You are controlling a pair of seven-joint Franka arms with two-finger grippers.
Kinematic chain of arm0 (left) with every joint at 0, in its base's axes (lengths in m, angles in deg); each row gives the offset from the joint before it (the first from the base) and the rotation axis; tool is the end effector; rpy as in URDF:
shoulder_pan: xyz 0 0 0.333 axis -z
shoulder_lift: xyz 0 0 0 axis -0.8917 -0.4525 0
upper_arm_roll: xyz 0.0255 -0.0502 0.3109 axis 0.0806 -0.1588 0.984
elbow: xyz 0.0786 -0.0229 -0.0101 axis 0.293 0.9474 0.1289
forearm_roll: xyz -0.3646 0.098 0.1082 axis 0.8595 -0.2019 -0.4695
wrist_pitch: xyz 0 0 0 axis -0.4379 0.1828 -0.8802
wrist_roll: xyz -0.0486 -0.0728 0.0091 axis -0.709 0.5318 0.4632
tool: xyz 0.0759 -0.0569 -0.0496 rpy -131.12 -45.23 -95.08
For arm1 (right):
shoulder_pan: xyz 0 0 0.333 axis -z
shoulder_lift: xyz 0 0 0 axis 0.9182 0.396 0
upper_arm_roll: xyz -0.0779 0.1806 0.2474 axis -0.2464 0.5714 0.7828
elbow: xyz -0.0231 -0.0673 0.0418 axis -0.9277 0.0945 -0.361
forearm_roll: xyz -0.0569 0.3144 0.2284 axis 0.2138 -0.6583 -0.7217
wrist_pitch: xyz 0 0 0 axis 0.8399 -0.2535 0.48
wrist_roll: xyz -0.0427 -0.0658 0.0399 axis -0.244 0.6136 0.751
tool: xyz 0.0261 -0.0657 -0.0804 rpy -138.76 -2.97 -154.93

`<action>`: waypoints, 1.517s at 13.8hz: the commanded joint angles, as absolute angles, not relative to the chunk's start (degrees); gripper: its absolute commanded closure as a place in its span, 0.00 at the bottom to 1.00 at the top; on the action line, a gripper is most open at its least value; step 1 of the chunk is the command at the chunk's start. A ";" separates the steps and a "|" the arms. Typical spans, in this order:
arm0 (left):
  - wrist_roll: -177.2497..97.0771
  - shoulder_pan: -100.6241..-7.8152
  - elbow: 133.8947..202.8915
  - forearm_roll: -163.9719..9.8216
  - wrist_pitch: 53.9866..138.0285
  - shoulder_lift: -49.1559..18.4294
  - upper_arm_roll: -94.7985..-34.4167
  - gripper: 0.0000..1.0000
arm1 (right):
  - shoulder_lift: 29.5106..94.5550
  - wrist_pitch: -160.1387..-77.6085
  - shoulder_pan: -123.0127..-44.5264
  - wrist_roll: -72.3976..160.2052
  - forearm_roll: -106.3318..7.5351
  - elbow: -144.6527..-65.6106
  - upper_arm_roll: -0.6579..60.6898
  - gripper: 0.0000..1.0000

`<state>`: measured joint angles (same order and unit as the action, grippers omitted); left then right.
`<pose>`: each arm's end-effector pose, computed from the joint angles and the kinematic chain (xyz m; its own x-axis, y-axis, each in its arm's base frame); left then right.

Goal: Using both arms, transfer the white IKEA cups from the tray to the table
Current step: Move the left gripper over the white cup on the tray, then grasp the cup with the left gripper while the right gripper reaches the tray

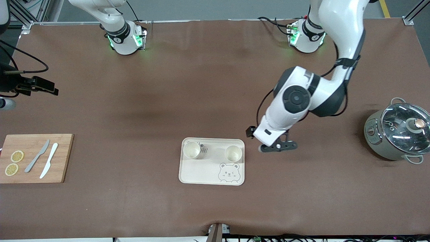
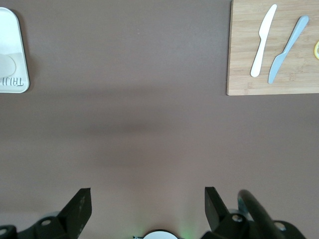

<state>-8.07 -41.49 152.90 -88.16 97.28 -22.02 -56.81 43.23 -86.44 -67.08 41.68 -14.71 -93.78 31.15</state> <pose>0.6148 -0.3561 0.3607 0.9922 0.1245 -0.0077 0.1248 -0.9893 0.0756 0.5640 -0.0322 0.5895 0.9873 -0.0142 -0.1584 -0.0209 -0.9990 -0.0408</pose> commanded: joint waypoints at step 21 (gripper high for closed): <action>-5.14 -38.84 151.30 -90.02 117.10 -34.84 -56.04 1.00 | 63.25 -105.72 -73.87 31.25 -21.41 -92.42 32.30 0.00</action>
